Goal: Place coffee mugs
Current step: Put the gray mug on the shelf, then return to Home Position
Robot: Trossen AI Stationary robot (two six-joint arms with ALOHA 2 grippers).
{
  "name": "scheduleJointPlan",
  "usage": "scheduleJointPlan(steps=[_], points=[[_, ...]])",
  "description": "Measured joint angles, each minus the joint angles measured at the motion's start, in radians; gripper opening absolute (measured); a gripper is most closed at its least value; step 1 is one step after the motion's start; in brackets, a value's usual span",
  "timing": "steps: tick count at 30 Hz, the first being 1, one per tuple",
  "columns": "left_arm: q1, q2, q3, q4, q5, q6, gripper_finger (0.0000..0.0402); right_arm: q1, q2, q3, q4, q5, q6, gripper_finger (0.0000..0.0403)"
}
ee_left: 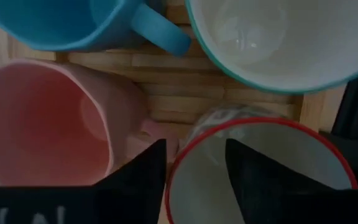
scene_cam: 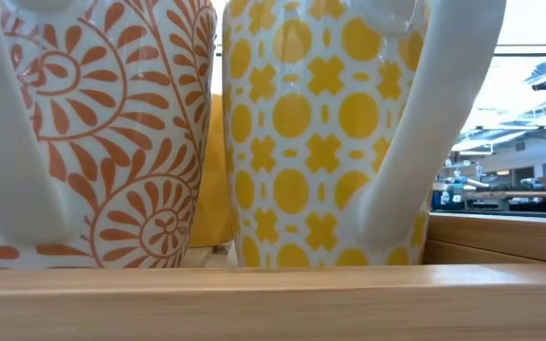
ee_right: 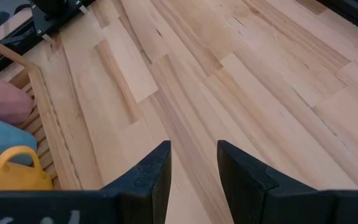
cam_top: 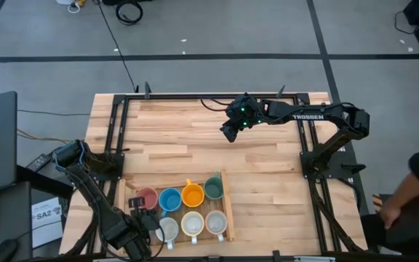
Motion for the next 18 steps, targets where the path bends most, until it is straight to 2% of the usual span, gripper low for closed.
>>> scheduleJointPlan(steps=[8,18], points=[[0.0,-0.001,0.0,-0.003,0.058,0.003,0.0181,0.0,0.0,0.0,0.0,0.0,0.0,0.0135],[0.007,-0.01,0.056,-0.065,0.035,0.004,0.0181,0.0,0.0,0.0,0.0,0.0,0.0,0.0135]])
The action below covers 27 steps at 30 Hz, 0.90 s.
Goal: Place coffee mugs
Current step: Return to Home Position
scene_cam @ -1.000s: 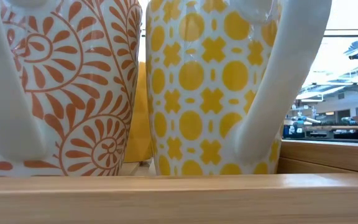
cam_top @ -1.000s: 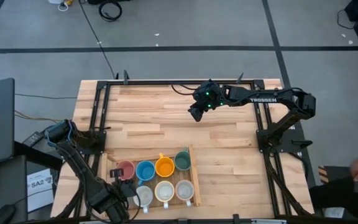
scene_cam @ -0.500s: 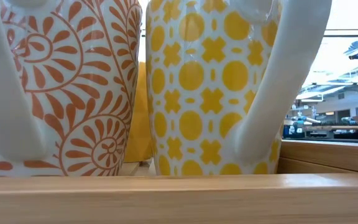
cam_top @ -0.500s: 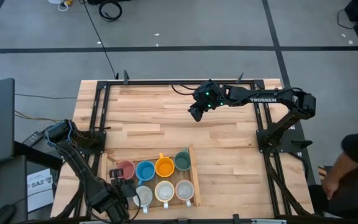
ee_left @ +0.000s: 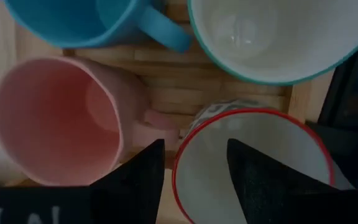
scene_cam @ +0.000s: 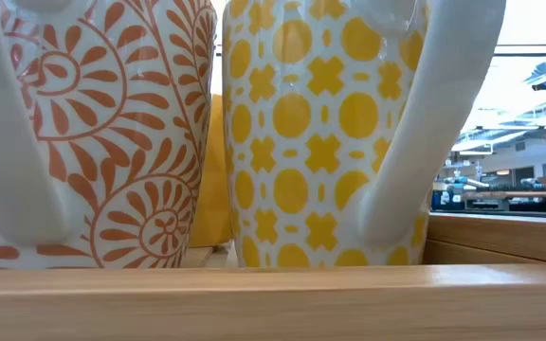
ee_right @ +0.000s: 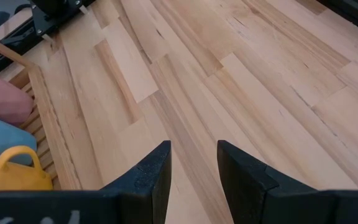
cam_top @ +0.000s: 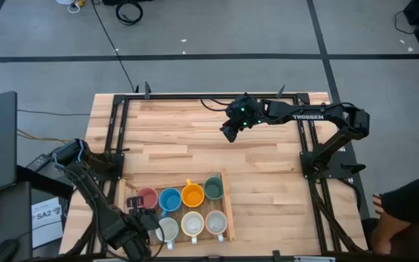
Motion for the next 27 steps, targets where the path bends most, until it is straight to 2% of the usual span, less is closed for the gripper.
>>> scheduleJointPlan(steps=[7,13,22,27], points=[[0.003,0.0,0.097,-0.053,-0.026,0.035,0.0181,0.0,0.0,0.0,0.0,0.0,0.0,0.0135],[0.018,0.0,0.185,-0.062,-0.131,0.162,0.0181,0.0,0.0,0.0,0.0,0.0,0.0,0.0135],[0.119,0.0,0.333,-0.084,-0.27,0.454,0.0181,0.0,0.0,0.0,0.002,0.0,0.002,0.0135],[0.198,0.0,0.397,-0.07,-0.297,0.659,0.0181,0.0,0.0,0.0,0.003,0.0,0.003,0.0135]])
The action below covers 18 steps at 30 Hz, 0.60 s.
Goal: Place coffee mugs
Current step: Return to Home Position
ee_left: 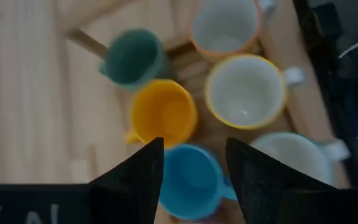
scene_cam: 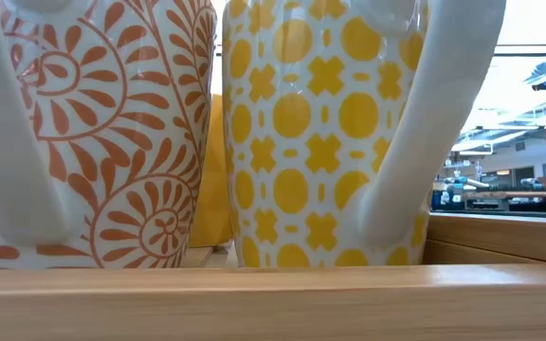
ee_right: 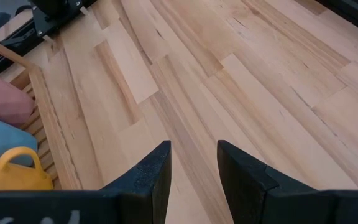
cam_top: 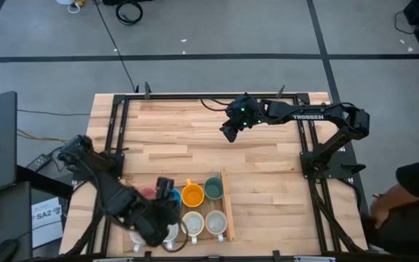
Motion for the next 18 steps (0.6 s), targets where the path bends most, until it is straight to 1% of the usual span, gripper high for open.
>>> scheduleJointPlan(steps=[8,13,18], points=[[0.14,0.0,0.071,0.027,-0.006,0.271,0.0181,0.0,0.0,0.0,0.0,0.0,0.0,0.0135],[0.216,-0.003,0.107,0.063,-0.006,0.394,0.0181,0.0,0.0,0.0,0.002,0.0,0.0,0.0135],[0.281,-0.043,0.109,0.136,0.009,0.497,0.0181,0.0,0.0,0.0,0.005,0.0,0.0,0.0135]])
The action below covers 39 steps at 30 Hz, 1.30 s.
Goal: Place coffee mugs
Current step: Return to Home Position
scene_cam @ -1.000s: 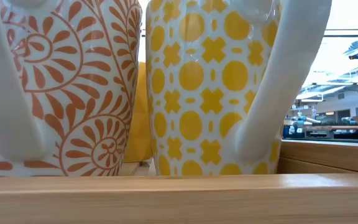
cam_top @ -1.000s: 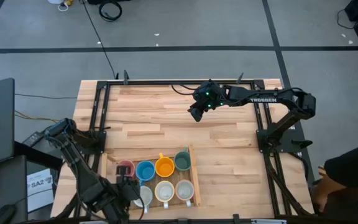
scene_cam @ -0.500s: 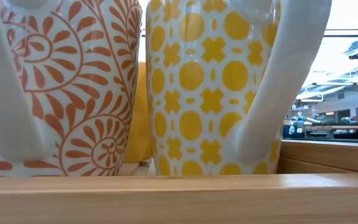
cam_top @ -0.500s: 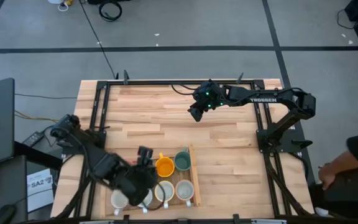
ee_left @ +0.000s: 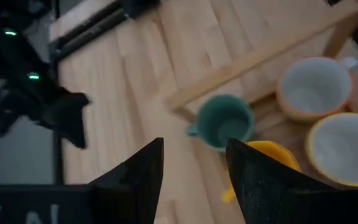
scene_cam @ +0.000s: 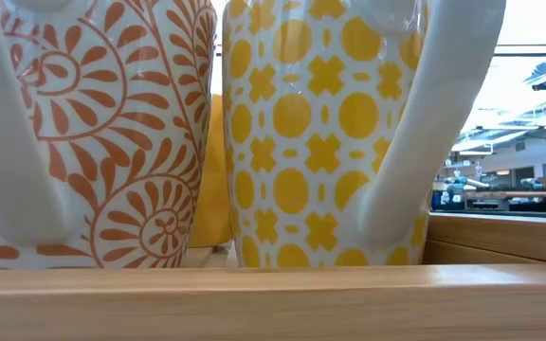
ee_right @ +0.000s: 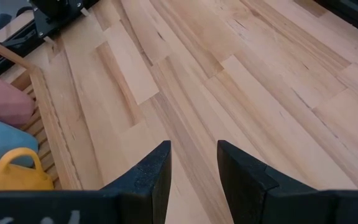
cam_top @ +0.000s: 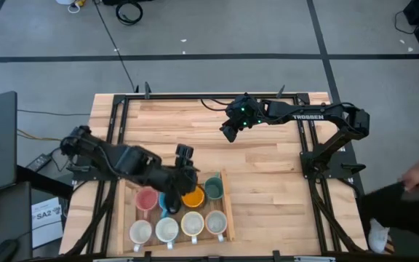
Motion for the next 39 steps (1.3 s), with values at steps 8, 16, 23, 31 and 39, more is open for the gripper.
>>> scheduleJointPlan(steps=[8,16,23,31,39], points=[[0.105,-0.077,0.0,0.06,0.053,0.123,0.0181,0.0,0.0,0.0,0.0,0.0,0.0,0.0135],[0.225,-0.188,0.0,0.086,0.149,0.197,0.0181,0.001,0.0,0.0,0.0,0.0,0.0,0.0135],[0.344,-0.303,0.0,0.093,0.28,0.258,0.0181,0.002,0.0,0.0,-0.001,0.0,0.0,0.0135],[0.478,-0.414,-0.002,0.084,0.468,0.328,0.0181,0.002,0.0,0.0,0.0,0.0,0.0,0.0135],[0.608,-0.495,-0.002,0.023,0.571,0.347,0.0181,0.002,0.0,0.0,0.003,0.0,0.0,0.0135]])
